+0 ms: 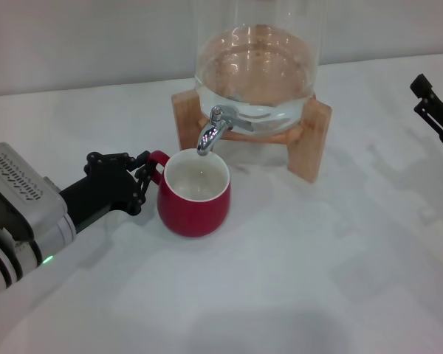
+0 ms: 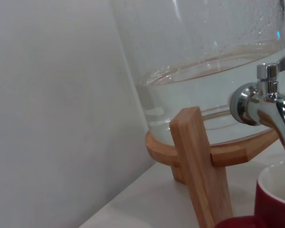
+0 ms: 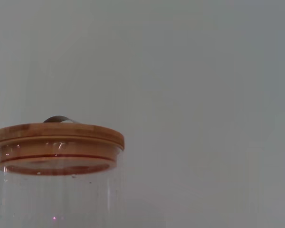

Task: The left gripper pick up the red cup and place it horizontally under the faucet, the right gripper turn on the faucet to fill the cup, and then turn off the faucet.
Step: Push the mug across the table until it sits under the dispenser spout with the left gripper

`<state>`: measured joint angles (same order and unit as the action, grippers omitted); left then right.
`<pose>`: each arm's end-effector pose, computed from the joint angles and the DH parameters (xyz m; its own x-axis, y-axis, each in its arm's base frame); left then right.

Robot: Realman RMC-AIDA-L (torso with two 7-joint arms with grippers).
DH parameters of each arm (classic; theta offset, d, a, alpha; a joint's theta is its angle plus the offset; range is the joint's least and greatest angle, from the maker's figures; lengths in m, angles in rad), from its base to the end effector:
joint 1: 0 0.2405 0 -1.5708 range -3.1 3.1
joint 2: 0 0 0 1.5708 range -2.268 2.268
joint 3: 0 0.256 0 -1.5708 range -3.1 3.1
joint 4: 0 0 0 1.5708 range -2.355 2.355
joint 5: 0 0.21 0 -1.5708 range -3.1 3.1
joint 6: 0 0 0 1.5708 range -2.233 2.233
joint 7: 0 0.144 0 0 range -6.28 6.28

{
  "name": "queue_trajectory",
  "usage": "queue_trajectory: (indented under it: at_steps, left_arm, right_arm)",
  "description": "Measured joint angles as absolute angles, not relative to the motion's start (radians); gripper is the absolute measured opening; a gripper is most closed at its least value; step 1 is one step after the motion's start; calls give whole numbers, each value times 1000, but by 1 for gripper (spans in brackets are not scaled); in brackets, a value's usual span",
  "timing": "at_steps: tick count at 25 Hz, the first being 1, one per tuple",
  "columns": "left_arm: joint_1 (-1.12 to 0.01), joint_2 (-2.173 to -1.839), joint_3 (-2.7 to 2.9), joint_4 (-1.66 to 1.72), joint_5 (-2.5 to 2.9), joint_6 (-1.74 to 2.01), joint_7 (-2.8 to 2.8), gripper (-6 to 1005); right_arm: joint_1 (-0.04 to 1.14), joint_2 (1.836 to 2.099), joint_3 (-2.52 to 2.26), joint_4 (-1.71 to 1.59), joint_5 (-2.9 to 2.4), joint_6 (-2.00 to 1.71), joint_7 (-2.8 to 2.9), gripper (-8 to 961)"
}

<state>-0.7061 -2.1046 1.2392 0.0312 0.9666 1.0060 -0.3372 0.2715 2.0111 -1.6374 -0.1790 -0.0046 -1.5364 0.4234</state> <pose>-0.2584 0.3601 -0.0943 0.9251 -0.0278 0.3786 0.2292 -0.7542 -0.6154 0.3318 0.2786 0.0407 0.5874 0.2693 -0.7632 -0.6923 -0.3213 -0.6462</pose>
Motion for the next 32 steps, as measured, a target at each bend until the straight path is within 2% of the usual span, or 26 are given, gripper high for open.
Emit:
queue_trajectory:
  at_steps: [32]
  left_arm:
    - [-704, -2105, 1239, 29, 966, 991, -330, 82]
  right_arm:
    - [295, 2011, -1620, -183, 9, -1485, 417, 871]
